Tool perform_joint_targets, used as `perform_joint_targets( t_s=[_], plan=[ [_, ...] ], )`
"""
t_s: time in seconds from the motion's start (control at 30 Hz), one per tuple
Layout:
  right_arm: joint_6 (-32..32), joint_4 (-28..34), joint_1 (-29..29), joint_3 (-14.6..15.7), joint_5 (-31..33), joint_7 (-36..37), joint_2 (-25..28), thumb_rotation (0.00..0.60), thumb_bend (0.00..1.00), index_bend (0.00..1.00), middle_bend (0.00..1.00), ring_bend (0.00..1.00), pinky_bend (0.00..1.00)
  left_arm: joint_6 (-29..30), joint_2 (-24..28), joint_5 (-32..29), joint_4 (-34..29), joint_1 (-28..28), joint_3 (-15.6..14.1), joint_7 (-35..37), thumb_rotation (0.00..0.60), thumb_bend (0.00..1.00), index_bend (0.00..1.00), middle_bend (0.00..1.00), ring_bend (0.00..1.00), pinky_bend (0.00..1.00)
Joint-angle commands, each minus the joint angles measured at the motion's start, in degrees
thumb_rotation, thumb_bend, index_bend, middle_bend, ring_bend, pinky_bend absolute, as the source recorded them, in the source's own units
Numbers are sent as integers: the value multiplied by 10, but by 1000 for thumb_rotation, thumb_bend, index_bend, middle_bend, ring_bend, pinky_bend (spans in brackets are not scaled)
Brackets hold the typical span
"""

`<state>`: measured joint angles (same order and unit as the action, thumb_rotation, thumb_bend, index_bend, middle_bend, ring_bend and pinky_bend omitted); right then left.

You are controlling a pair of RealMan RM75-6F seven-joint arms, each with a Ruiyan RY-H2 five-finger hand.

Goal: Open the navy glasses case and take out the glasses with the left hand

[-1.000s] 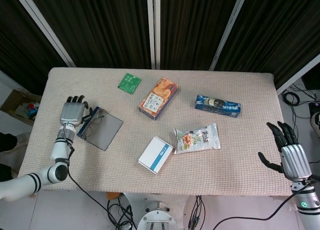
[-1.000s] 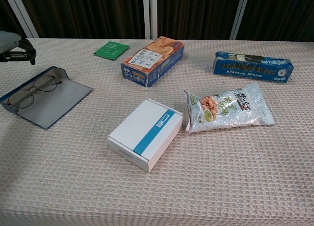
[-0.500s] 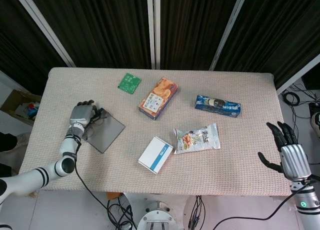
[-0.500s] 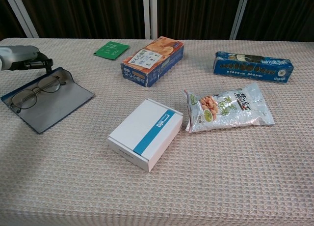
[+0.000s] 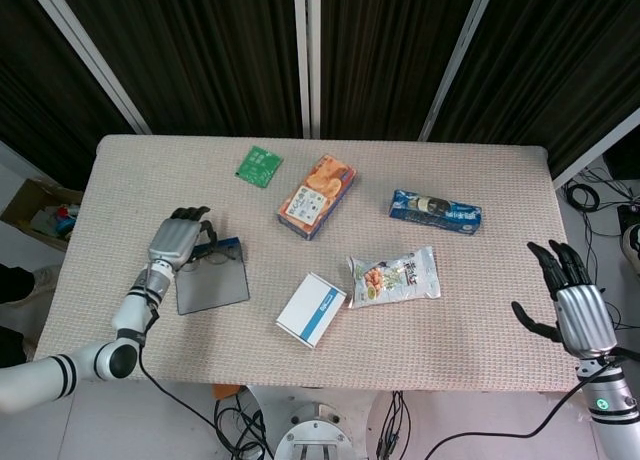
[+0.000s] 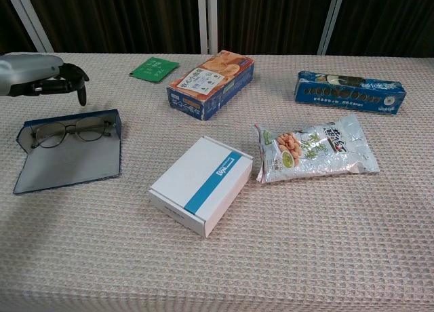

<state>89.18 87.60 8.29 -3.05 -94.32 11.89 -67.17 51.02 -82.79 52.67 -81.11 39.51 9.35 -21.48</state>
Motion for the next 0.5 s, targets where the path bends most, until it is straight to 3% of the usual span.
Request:
perform_joint_targets(
  t_s=[0.03,0.23,0.4,0.5],
  plan=[
    [-2,-1,2,0,-1,0,-1,600,233,23,144,0,48,21,6,0,4,-15,-9,0,160,490,396,93,94,116],
    [-5,-3,4,1,-1,2,-5,600,233,23,144,0,49,33,-4,-1,15,-28,-15,11,313,452,384,94,94,116],
    [-3,-3,3,1,-1,2,-5,600,233,23,144,0,49,36,-20,-3,27,-31,-14,17,366,421,384,95,94,116],
    [-2,-3,3,1,-1,3,-5,600,233,23,144,0,49,41,-31,0,35,-31,-16,11,445,369,363,95,94,116]
  ],
)
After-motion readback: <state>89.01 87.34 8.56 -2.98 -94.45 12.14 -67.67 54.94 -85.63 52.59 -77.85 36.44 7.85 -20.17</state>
